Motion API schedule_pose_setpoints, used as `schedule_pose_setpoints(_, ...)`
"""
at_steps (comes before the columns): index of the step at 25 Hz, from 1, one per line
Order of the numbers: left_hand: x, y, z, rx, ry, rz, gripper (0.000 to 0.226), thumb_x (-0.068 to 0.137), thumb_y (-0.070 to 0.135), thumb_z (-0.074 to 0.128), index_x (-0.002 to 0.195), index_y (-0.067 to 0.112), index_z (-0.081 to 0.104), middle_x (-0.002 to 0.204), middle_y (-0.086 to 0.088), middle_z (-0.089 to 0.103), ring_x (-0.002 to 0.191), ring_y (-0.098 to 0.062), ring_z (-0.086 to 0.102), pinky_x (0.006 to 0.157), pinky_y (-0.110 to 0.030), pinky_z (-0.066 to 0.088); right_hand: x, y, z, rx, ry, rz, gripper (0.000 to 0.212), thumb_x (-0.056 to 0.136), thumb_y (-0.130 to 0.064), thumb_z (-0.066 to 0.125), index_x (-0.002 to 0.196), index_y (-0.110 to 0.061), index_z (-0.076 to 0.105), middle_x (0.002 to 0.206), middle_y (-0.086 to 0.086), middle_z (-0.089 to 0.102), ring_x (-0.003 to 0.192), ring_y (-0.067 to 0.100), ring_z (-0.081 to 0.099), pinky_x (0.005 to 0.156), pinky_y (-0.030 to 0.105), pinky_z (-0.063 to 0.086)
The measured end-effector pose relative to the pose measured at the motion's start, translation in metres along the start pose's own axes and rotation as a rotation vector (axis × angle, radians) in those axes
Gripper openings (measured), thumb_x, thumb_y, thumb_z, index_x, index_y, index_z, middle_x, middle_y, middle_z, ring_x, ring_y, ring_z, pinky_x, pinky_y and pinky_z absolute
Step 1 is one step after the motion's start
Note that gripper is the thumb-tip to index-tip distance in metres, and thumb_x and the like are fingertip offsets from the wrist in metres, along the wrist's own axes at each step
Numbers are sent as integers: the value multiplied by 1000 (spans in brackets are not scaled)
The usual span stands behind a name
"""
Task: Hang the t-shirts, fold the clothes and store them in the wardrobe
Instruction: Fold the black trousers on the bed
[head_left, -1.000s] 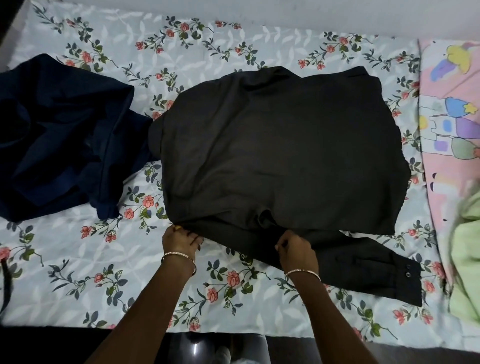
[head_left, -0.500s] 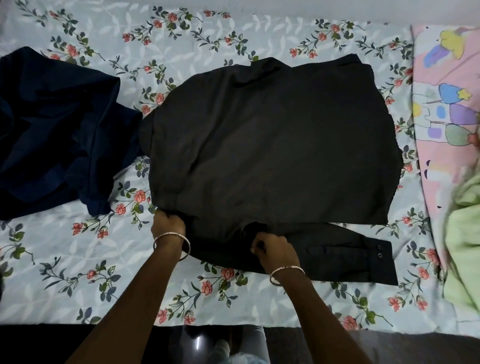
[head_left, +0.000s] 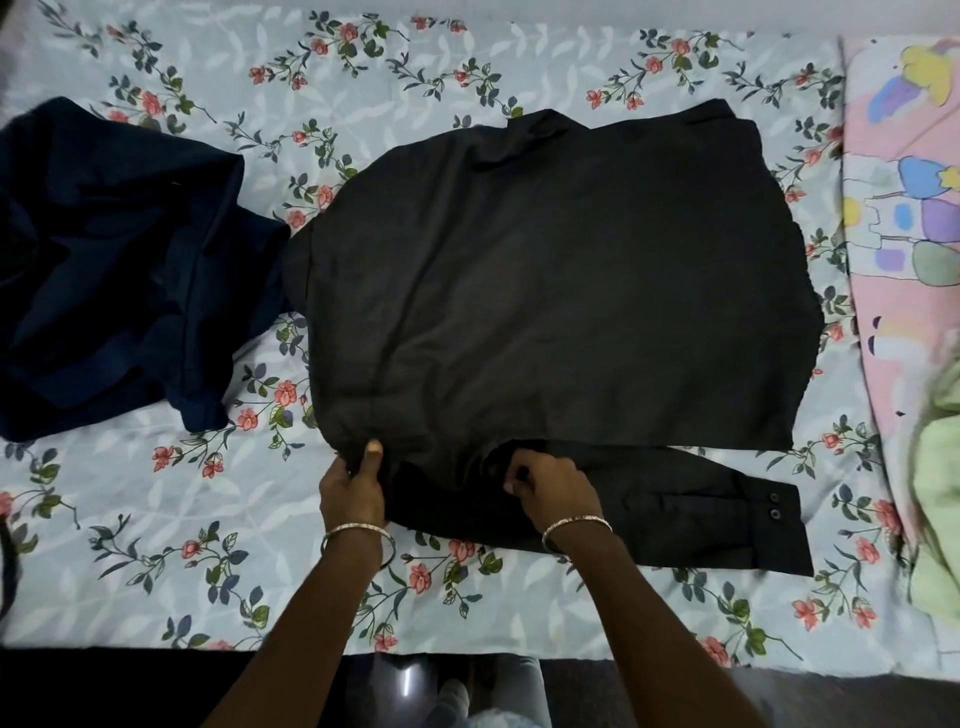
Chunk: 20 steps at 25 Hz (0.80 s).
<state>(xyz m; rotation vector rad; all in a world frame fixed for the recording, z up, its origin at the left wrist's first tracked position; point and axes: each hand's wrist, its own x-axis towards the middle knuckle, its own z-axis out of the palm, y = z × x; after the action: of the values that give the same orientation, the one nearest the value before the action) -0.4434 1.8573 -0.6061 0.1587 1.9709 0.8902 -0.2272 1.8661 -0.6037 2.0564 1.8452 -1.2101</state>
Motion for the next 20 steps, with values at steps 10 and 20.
schedule_pose_setpoints(10,-21,22,-2,591,408,574,33,83,6,63,115,10,56,120,-20,55,110,-44,53,88,-53,44,3,-2,2,81,84,213,61,93,-40,64,145,-26,35,123,16,63,112,42,60,89,44,49)
schedule_pose_setpoints(20,17,51,73,1072,-262,909,55,94,51,53,143,29,43,161,1,28,148,-24,24,116,-57,21,-24,38,-54,412,-333,181,17,89,-25,73,86,-10,66,72,13,74,56,23,69,55,28,56)
